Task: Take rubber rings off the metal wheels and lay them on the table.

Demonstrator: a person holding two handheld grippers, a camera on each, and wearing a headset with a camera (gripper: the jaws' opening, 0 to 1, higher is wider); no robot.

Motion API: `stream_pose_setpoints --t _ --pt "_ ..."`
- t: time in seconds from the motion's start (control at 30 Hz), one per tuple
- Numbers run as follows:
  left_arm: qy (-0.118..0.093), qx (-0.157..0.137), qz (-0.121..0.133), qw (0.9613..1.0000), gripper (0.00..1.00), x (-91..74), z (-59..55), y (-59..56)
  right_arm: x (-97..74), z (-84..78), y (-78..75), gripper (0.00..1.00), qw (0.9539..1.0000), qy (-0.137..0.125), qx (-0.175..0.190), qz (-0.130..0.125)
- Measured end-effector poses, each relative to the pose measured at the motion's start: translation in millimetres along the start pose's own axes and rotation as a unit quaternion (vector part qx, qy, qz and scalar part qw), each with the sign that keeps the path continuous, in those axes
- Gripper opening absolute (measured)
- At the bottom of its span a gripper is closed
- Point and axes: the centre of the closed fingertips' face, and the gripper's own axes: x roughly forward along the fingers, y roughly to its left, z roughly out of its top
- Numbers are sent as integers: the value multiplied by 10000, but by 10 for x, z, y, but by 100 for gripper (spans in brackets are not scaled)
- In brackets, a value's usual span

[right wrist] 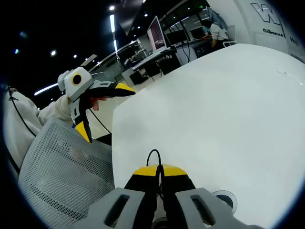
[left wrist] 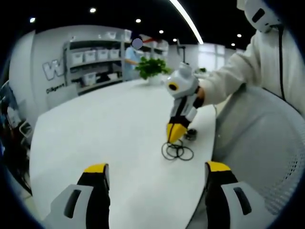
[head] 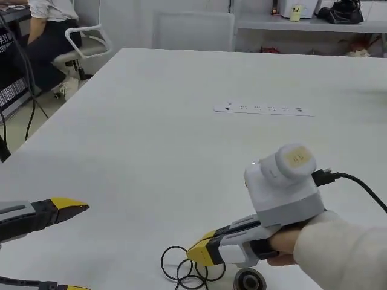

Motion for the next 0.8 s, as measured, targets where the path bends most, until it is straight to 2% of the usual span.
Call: stream_pose_setpoints --t 0.43,0.8 --pt "21 -21 10 10000 83 -5 -14 16 2 -7 -72 0 9999 0 24 -131" --pt "34 -14 9 10000 83 -12 -20 11 18 -30 -79 0 9992 92 -315 -241"
